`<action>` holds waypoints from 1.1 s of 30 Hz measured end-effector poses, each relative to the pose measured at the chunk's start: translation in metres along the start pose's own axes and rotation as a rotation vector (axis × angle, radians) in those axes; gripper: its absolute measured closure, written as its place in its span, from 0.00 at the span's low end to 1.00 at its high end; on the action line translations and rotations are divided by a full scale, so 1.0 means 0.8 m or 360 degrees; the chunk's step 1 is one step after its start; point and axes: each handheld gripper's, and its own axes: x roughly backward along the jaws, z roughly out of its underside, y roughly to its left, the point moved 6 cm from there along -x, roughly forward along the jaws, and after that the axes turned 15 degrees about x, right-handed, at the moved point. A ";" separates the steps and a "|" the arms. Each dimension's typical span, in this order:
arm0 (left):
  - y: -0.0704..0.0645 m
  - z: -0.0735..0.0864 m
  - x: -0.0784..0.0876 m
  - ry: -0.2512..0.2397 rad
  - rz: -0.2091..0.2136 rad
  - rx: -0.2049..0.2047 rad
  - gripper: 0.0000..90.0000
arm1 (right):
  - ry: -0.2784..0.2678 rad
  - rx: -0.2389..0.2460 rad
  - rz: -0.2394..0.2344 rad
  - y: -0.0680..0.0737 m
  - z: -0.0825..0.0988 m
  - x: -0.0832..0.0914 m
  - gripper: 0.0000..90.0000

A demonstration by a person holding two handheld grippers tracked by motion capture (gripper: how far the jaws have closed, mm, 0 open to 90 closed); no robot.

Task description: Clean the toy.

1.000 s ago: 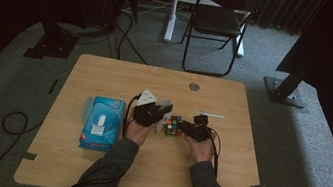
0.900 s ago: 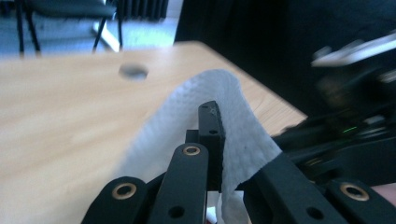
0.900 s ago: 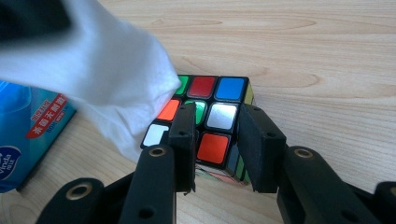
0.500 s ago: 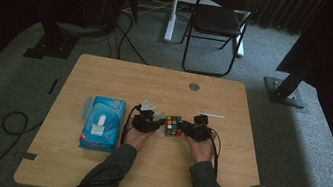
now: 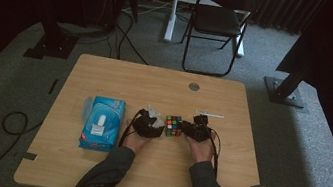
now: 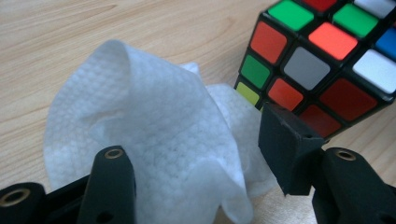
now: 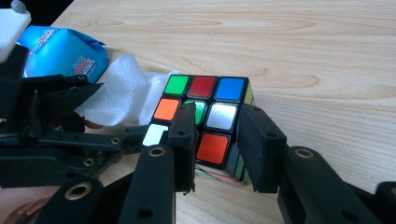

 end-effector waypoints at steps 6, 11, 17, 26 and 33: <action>0.006 -0.002 0.001 0.0004 -0.0103 -0.0036 0.70 | 0.0000 -0.0006 -0.0005 -0.001 0.000 0.000 0.74; 0.017 -0.005 0.006 0.0025 -0.0018 0.0111 0.93 | -0.0007 -0.0013 -0.0011 -0.002 0.000 0.000 0.73; 0.005 -0.010 0.024 -0.0091 0.0314 0.0198 0.94 | -0.0007 -0.0021 -0.0019 -0.002 0.001 0.000 0.73; -0.011 -0.031 0.036 -0.0159 0.0428 0.0197 0.94 | -0.0007 -0.0025 -0.0031 -0.003 0.001 -0.001 0.74; -0.006 -0.027 0.014 -0.0076 0.0312 0.0228 0.94 | -0.0005 -0.0025 -0.0040 -0.002 0.001 -0.001 0.74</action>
